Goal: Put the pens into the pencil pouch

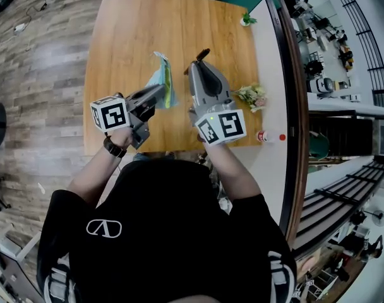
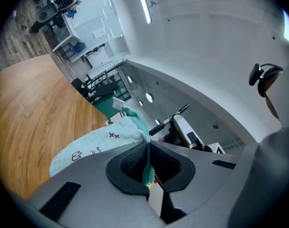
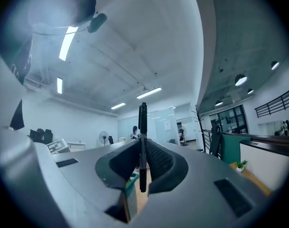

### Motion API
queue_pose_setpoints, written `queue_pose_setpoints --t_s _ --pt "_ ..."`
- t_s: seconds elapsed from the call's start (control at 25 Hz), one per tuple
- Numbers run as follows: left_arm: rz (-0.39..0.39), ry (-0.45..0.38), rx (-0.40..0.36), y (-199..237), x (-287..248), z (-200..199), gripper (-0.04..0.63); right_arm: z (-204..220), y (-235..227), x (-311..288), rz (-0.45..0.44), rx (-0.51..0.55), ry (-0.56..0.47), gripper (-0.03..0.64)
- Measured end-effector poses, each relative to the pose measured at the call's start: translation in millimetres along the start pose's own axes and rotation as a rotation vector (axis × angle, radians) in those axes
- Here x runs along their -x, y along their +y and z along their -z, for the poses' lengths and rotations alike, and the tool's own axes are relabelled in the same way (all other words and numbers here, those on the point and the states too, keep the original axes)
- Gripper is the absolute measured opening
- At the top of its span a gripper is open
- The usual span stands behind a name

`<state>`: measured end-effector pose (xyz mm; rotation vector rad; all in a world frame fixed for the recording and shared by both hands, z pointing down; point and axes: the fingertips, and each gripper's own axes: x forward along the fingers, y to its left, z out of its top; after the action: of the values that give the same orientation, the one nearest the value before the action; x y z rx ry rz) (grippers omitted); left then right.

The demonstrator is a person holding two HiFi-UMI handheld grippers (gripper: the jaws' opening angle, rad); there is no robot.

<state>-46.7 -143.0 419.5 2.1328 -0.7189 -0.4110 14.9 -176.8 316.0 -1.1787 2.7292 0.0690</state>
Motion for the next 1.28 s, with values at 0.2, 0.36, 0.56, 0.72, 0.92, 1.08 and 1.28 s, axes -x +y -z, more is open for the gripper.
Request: queue_pose_setpoints --t_s 0.2,0.36,0.56,0.72,0.92,1.08,1.28 --pt "0.001 0.003 -0.007 -4 -3 -3 0.015 -1 37 -13 -0.092 -0.009 0.002 0.044" --pt "0.019 -0.001 -0.003 -8 -4 -4 0.015 5 47 -17 -0.103 -0.009 0.015 0.044" --pt "0.052 0.003 -0.003 -22 -9 -9 0.015 17 37 -15 -0.071 -0.047 0.062 0.044" --pt "0.085 0.016 -0.006 -28 -21 -9 0.015 34 26 -7 -0.034 -0.085 0.144 0.046" --pt "0.11 0.031 -0.001 -38 -29 -13 0.015 27 27 2 -0.027 -0.096 0.176 0.115" --pt "0.129 0.062 0.007 -40 -47 2 0.015 19 13 20 0.018 -0.061 0.166 0.117" --pt "0.134 0.081 0.02 -33 -64 18 0.015 15 -10 38 0.085 -0.04 0.141 0.115"
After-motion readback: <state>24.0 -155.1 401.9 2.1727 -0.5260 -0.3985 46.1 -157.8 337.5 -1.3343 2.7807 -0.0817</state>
